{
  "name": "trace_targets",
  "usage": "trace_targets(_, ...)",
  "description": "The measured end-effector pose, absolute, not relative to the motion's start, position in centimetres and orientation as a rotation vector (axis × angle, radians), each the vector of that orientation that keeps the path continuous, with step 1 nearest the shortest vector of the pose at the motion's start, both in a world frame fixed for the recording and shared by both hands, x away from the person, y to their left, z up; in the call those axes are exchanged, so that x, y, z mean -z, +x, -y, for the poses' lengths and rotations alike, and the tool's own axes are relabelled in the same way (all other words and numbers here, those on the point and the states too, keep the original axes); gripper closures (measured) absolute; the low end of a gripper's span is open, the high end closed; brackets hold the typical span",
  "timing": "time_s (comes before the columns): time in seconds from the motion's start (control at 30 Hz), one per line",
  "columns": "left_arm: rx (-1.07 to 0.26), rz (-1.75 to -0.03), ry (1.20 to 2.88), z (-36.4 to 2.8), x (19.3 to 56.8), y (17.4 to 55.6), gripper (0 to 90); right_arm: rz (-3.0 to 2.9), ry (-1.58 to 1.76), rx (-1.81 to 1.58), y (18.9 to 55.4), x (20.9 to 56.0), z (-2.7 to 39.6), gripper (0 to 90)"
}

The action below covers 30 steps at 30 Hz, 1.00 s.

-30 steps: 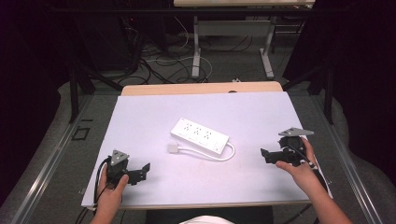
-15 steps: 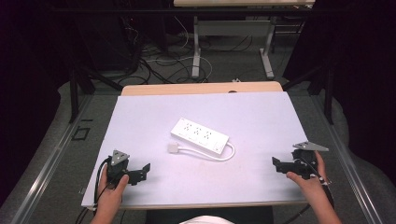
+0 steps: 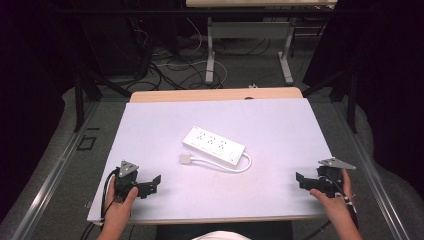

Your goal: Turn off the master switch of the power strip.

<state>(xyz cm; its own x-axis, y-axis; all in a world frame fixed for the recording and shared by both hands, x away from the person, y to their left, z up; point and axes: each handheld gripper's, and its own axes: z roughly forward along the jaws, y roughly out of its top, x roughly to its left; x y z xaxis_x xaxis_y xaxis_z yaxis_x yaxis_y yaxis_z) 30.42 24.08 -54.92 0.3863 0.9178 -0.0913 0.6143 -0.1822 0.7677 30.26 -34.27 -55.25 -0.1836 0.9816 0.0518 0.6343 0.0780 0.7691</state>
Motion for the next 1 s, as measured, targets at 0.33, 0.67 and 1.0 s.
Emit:
trace_targets(0.33, -0.510, -1.321, 1.895, -24.0, 54.9, 30.5, 3.7, -1.870, 1.592, -0.903, 29.9, 56.1, 34.5, 0.0)
trace_targets(0.67, -0.512, -1.318, 1.903, -24.1, 54.9, 30.5, 3.7, -1.876, 1.600, -0.905, 29.8, 56.3, 34.3, 0.0)
trace_targets(1.0, -0.519, -1.319, 1.885, -24.1, 54.9, 30.5, 3.7, -1.890, 1.598, -0.903, 29.9, 56.4, 34.0, 0.0)
